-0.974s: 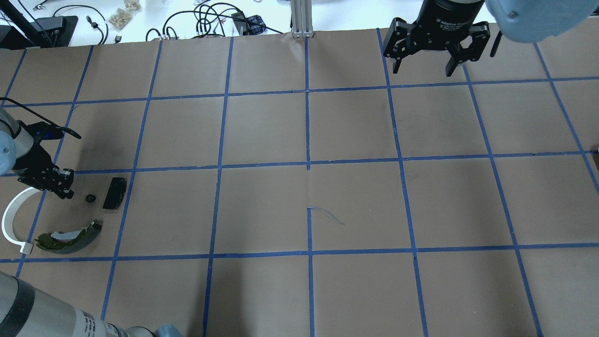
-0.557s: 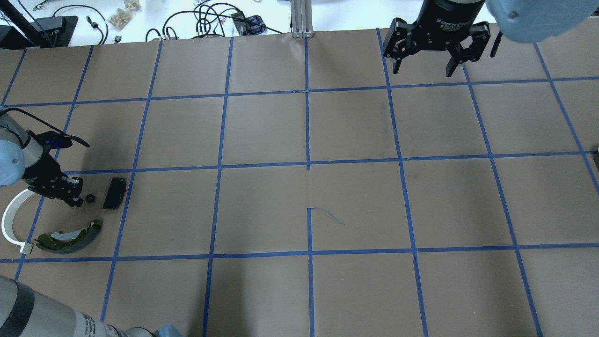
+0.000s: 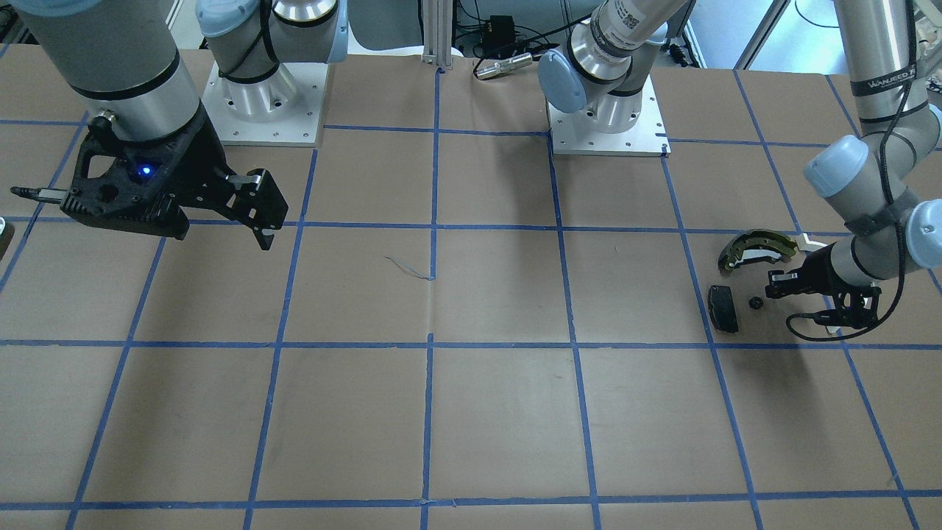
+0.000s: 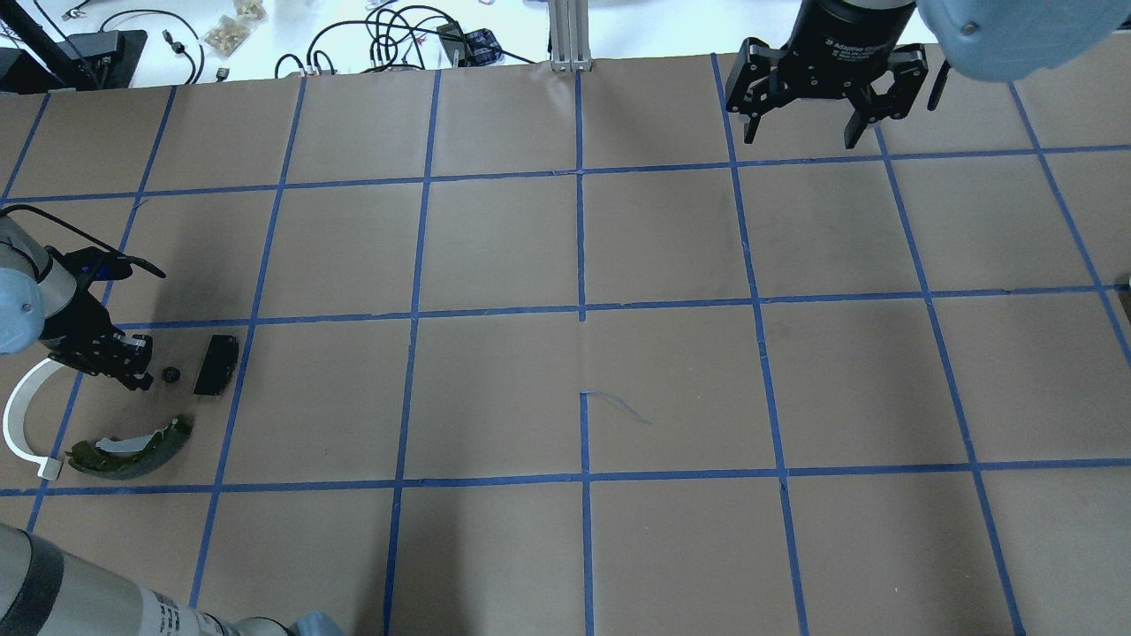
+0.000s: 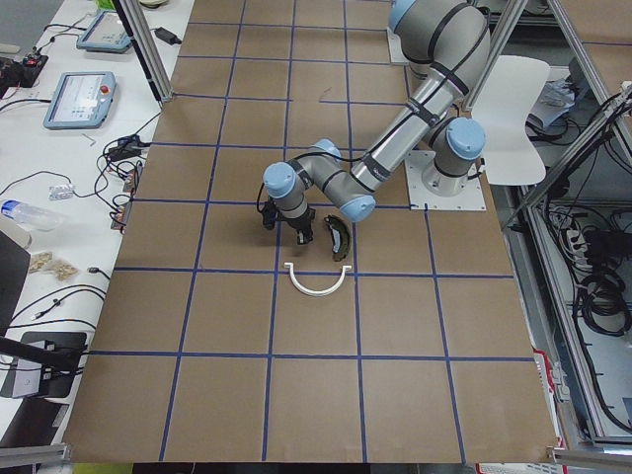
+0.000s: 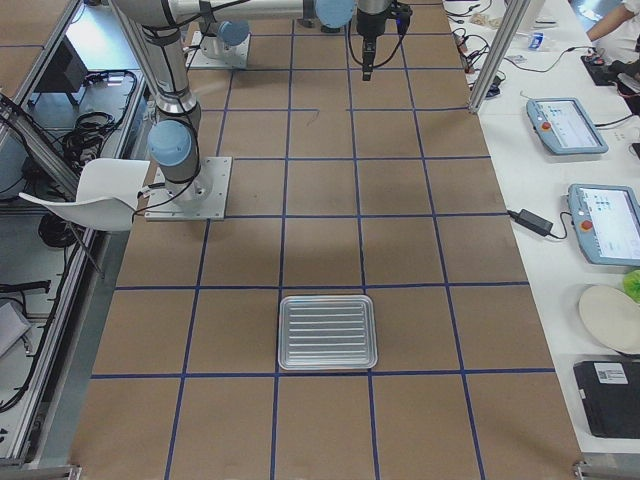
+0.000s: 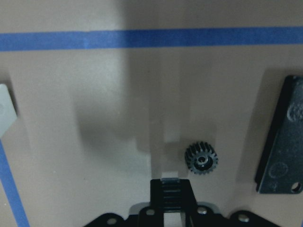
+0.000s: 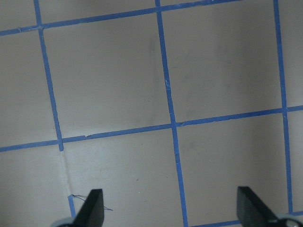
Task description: Place bearing gear from tray to pile
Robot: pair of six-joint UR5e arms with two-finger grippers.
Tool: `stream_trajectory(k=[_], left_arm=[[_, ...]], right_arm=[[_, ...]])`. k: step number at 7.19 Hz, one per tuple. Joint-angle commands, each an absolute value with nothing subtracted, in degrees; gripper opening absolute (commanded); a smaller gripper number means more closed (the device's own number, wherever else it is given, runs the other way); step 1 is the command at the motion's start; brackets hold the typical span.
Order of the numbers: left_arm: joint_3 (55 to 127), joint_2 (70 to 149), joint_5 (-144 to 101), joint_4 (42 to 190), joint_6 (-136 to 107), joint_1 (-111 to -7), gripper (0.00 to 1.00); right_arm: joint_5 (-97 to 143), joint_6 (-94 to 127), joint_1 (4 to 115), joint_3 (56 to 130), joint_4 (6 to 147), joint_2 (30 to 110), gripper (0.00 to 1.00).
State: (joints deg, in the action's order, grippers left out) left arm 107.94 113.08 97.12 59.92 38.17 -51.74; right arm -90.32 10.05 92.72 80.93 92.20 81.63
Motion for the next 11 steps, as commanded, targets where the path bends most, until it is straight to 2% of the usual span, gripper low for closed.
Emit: stream_trajectory(k=[1,2,3,4,5,7,8,9,11], left_arm=[[107.75,113.55,95.46,59.33,37.88,-51.85,0.24],[107.75,113.64,95.45,59.24,37.79,-51.86,0.34],[107.75,113.56,95.45,58.98,37.88,-51.86,0.50],[107.75,113.29,95.45,58.97,38.05,-51.86,0.61],[107.75,112.68,95.36,58.97,37.97,-51.86,0.67],[107.23,111.02,95.27,59.06,37.88,-52.29,0.74],[105.57,109.79,95.27,59.93,37.71,-52.56,0.84],[102.95,108.56,95.10,61.07,37.01,-54.21,1.00],[97.42,106.36,95.10,67.73,26.78,-61.05,1.00]], right_arm=[[-90.00,10.02,92.72,80.95,92.11,81.65,1.00],[-89.83,10.11,92.72,80.95,92.20,81.65,1.00],[-89.74,10.11,92.72,81.03,92.28,81.56,1.00],[-89.74,10.11,92.64,81.99,92.89,81.56,1.00],[-89.74,10.19,92.72,82.52,92.99,81.82,1.00],[-89.74,10.20,92.72,83.14,93.08,82.00,1.00],[-89.74,10.20,92.72,83.14,93.08,82.00,1.00],[-89.82,10.20,92.64,83.14,93.08,82.00,1.00],[-89.82,10.11,92.72,83.23,93.08,82.09,1.00]])
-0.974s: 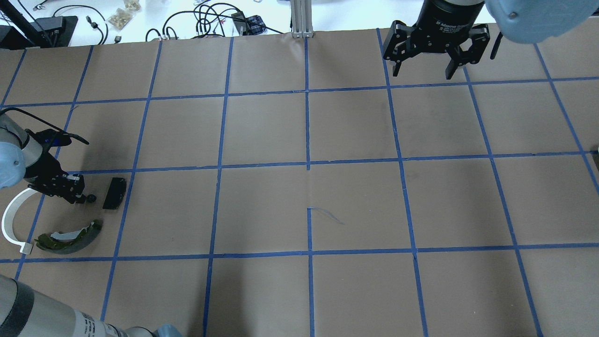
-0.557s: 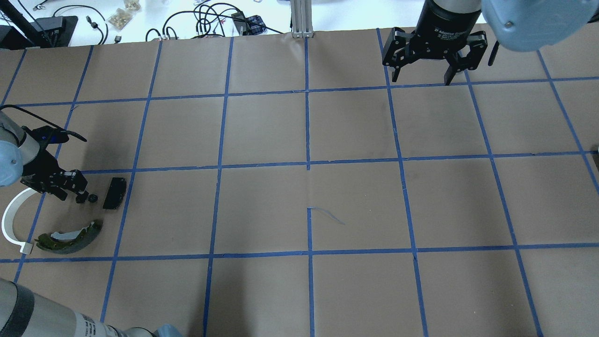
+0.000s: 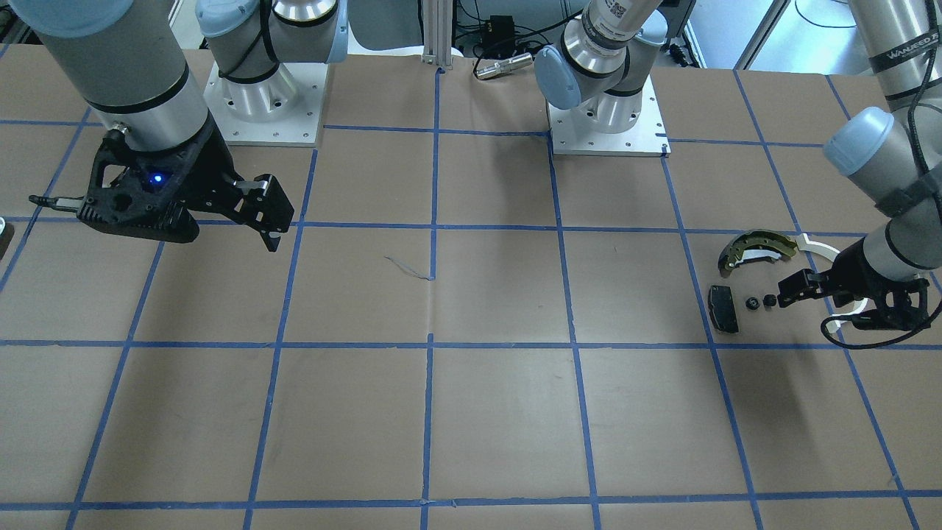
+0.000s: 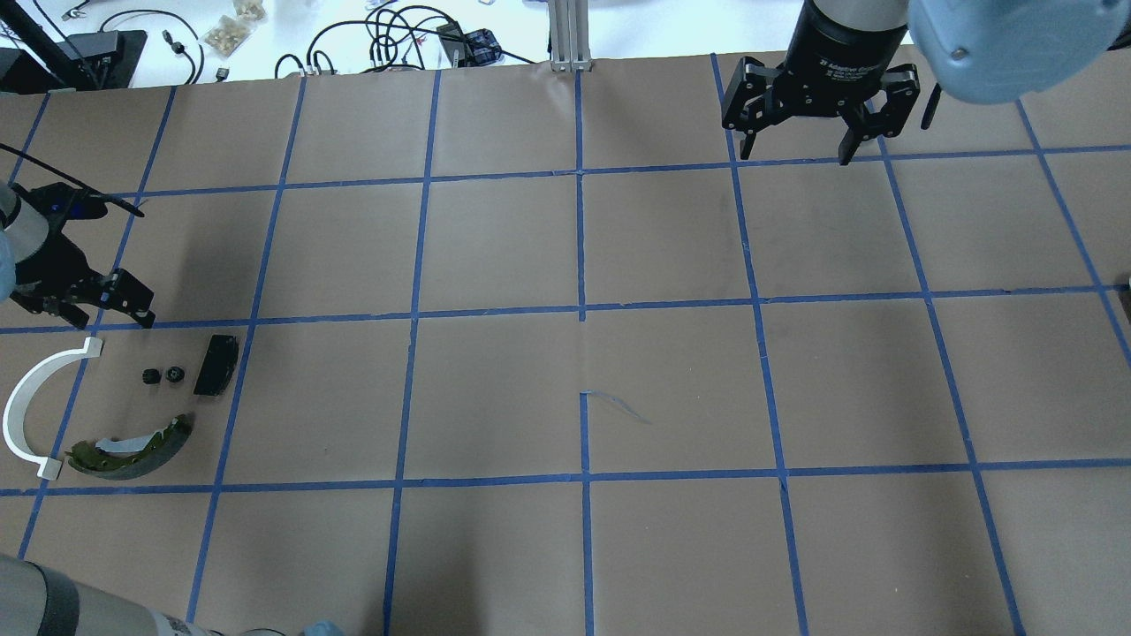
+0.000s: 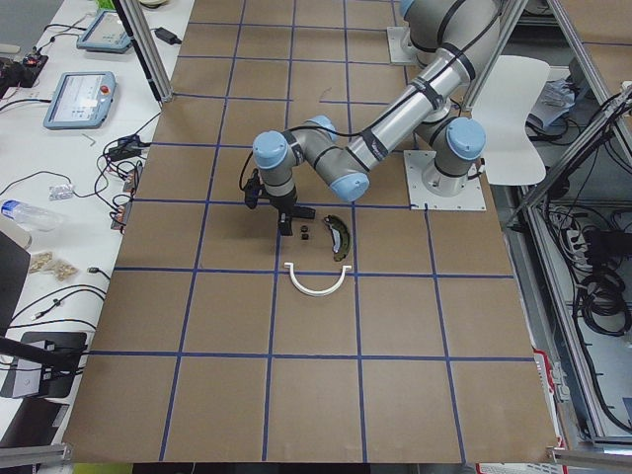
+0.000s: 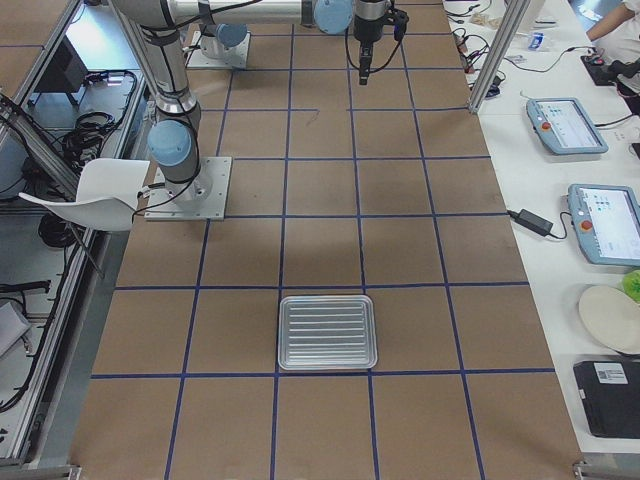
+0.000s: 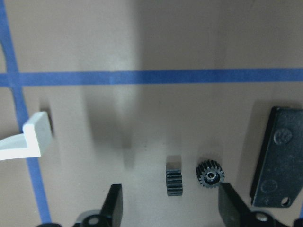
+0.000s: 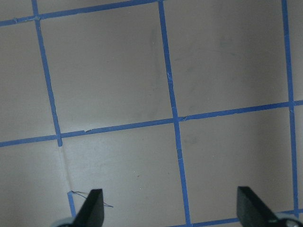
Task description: Place bearing gear from tray to pile
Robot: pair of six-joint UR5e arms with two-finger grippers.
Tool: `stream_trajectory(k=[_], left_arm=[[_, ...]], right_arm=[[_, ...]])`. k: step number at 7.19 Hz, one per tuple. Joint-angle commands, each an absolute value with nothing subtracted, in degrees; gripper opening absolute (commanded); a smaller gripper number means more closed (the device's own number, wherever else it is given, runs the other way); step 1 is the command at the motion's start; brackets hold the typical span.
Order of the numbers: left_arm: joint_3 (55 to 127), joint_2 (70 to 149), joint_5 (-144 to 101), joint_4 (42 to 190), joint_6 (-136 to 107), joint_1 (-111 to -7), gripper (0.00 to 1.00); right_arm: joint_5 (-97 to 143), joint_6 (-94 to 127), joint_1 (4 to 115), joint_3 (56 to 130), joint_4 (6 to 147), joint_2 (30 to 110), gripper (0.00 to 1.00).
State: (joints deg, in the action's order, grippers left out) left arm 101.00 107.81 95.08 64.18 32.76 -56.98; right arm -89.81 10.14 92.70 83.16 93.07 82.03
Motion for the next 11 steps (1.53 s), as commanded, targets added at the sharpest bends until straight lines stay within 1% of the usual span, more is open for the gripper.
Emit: stream_trajectory(k=[1,2,3,4,5,7,8,10,11], left_arm=[[93.03,104.96,94.84,76.38,22.80,-63.78,1.00],[88.90,103.64,92.57,81.86,19.72,-67.20,1.00],[85.38,102.49,91.16,84.35,16.73,-72.46,1.00],[83.34,101.18,91.06,86.46,14.44,-77.12,1.00],[82.80,99.07,90.71,89.18,7.98,-81.08,1.00],[83.92,96.33,90.88,89.47,5.80,-87.50,1.00],[86.46,95.81,91.40,89.30,5.97,-90.67,1.00],[91.73,92.13,91.41,89.56,6.15,-90.70,1.00],[92.98,91.07,91.41,88.78,6.85,-89.40,1.00]], right_arm=[[-89.82,10.11,92.72,83.23,92.99,82.00,1.00],[-89.82,10.19,92.72,83.41,92.99,82.09,1.00],[-89.82,10.11,92.72,83.50,93.08,82.09,1.00],[-89.82,10.19,92.72,83.50,93.08,82.09,1.00],[-89.82,10.20,92.72,83.58,93.08,82.09,1.00],[-89.82,10.20,92.72,83.58,93.08,82.09,1.00],[-89.82,10.20,92.72,83.58,93.08,82.09,1.00],[-89.82,10.20,92.72,83.58,93.08,82.09,1.00],[-89.82,10.20,92.64,83.58,93.08,82.09,1.00]])
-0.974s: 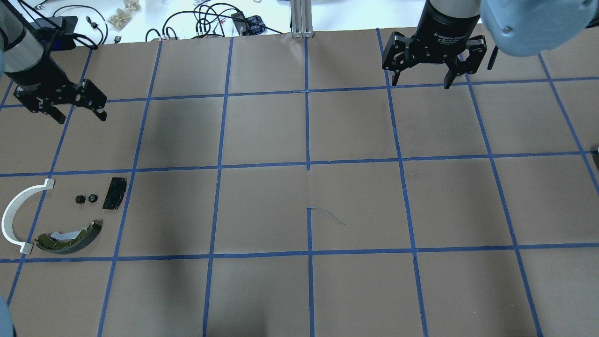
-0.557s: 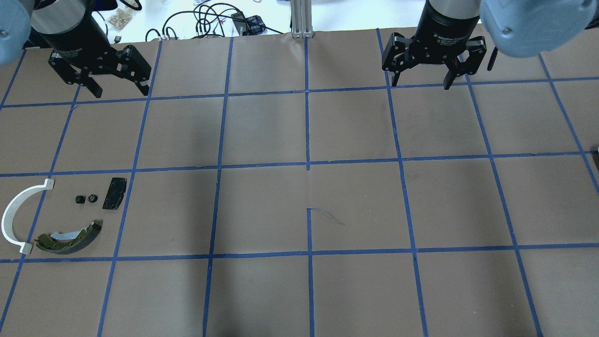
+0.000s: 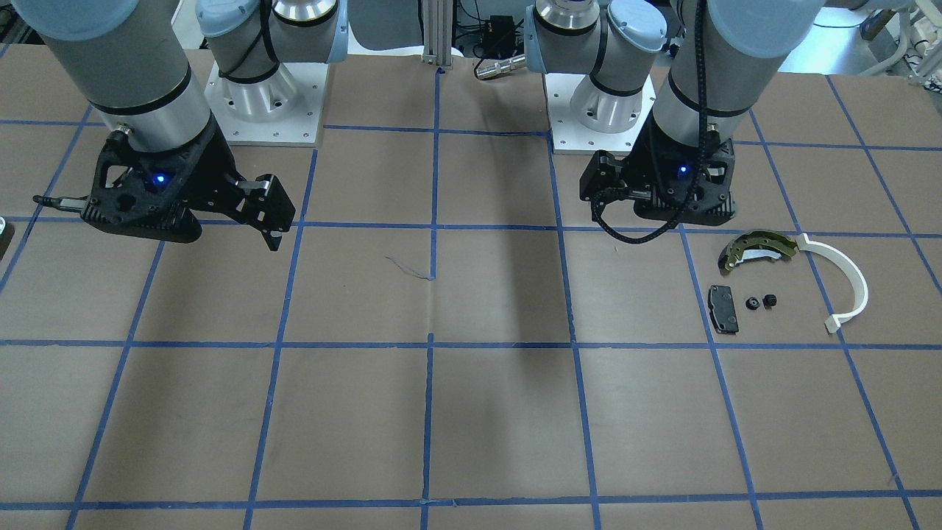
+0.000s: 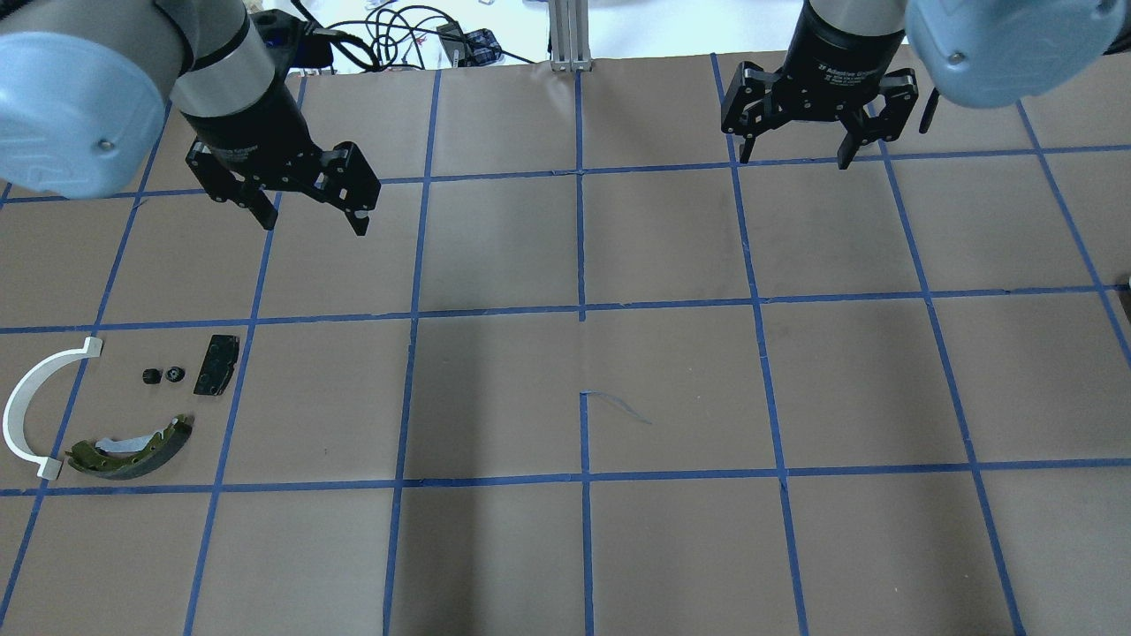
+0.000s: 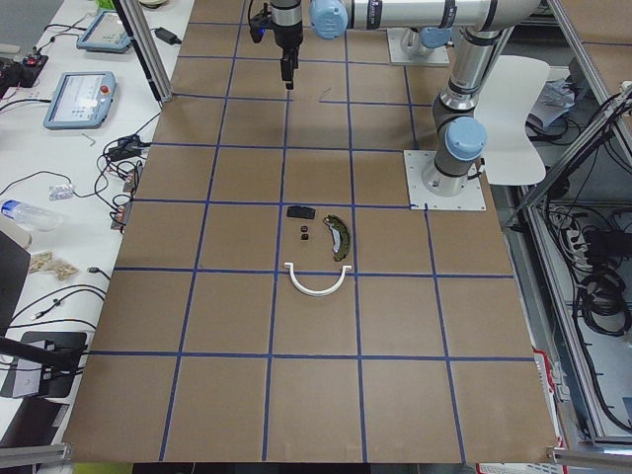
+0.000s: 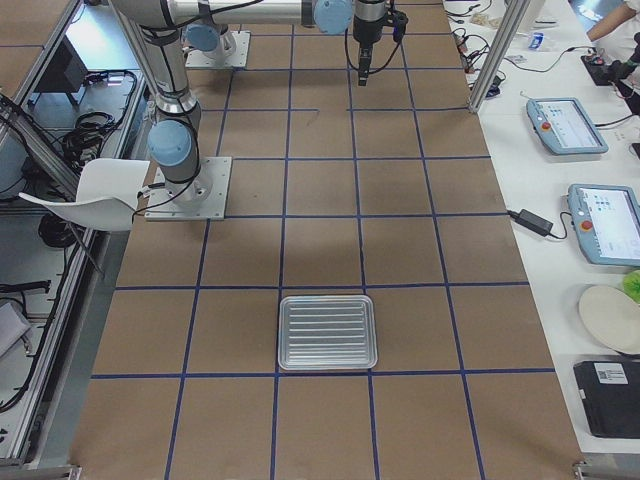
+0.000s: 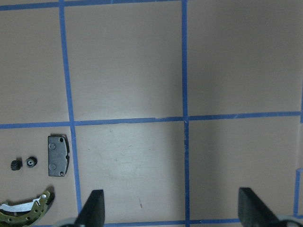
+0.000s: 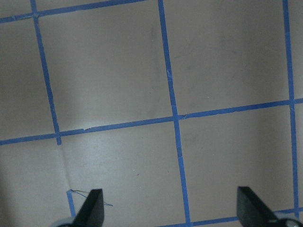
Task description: Place bearing gear from tray to pile
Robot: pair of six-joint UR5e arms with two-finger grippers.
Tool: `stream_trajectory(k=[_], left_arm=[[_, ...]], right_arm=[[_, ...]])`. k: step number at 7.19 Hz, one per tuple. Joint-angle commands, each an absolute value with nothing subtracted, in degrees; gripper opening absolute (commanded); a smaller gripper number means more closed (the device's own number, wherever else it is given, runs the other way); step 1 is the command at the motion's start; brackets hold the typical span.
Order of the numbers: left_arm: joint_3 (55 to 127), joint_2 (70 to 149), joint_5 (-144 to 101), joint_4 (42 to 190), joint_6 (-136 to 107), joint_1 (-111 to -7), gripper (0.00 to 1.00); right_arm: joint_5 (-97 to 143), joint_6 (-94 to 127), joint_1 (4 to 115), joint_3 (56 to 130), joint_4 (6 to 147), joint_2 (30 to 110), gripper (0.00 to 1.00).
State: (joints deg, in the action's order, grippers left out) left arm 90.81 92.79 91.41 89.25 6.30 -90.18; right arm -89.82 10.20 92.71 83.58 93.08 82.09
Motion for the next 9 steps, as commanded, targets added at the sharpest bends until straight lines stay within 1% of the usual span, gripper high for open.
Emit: stream_trajectory(k=[1,3,9], left_arm=[[92.12,90.79,91.23,88.77,6.94,-86.69,1.00],[91.76,90.35,91.41,89.38,6.94,-85.34,1.00],[92.02,90.18,91.49,89.38,6.77,-85.87,1.00]], right_arm=[[-89.82,10.20,92.64,83.58,93.08,82.09,1.00],[-89.82,10.20,92.72,83.58,93.08,82.09,1.00],[-89.91,10.11,92.64,83.58,93.08,82.09,1.00]])
